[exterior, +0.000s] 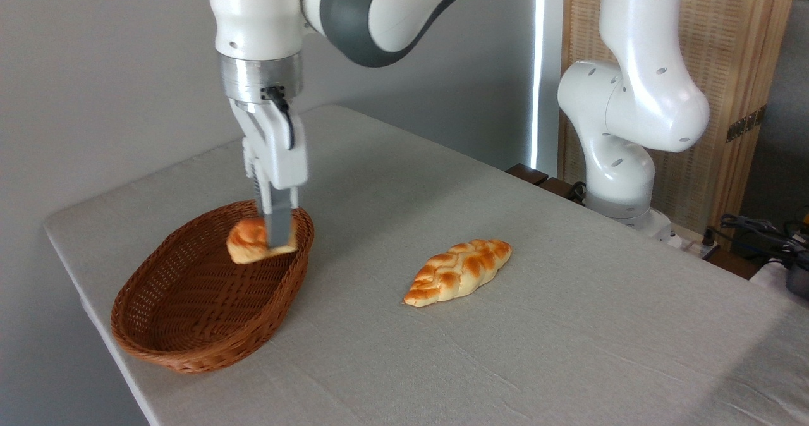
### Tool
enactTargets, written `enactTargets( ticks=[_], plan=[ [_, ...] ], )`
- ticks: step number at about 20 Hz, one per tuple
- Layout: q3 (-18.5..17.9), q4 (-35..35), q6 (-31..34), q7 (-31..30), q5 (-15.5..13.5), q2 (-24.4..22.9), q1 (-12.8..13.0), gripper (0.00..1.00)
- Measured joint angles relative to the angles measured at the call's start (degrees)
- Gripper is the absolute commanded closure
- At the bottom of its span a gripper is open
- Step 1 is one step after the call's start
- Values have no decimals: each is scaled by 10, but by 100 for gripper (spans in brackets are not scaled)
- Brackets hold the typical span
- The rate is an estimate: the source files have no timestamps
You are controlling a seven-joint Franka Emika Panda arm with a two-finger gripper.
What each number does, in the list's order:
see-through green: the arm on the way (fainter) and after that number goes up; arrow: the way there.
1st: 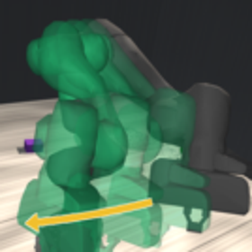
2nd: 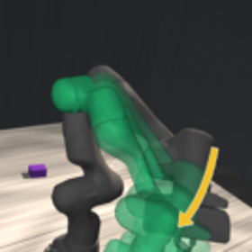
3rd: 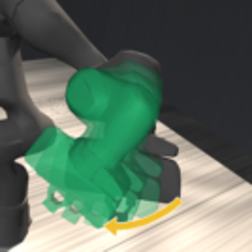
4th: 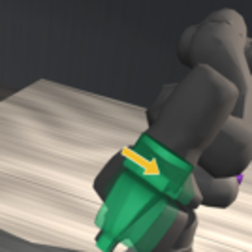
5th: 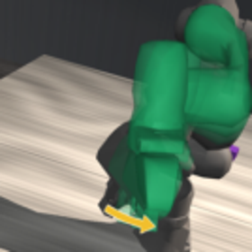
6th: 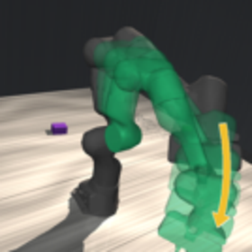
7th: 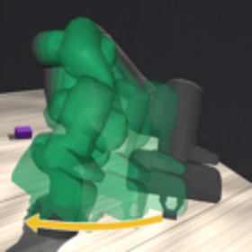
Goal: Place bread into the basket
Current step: 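Lift the bun and carry it over the wicker basket, then lower the bun into the basket and open the gripper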
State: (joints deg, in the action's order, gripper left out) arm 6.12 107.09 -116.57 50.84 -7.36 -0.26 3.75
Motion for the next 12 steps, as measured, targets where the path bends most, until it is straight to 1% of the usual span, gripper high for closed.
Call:
enactTargets(
  ticks=[1,2,3,7,9,12],
  plan=[
    [10,0,-11,-5,-8,5,1,20],
    [19,0,-22,-11,-13,13,1,6],
    [26,0,-36,-21,-15,22,1,0],
    [45,0,-89,-56,-15,71,1,0],
    [46,0,-96,-60,-15,88,1,0],
    [46,-2,-97,-60,-15,96,1,0]
  ],
)
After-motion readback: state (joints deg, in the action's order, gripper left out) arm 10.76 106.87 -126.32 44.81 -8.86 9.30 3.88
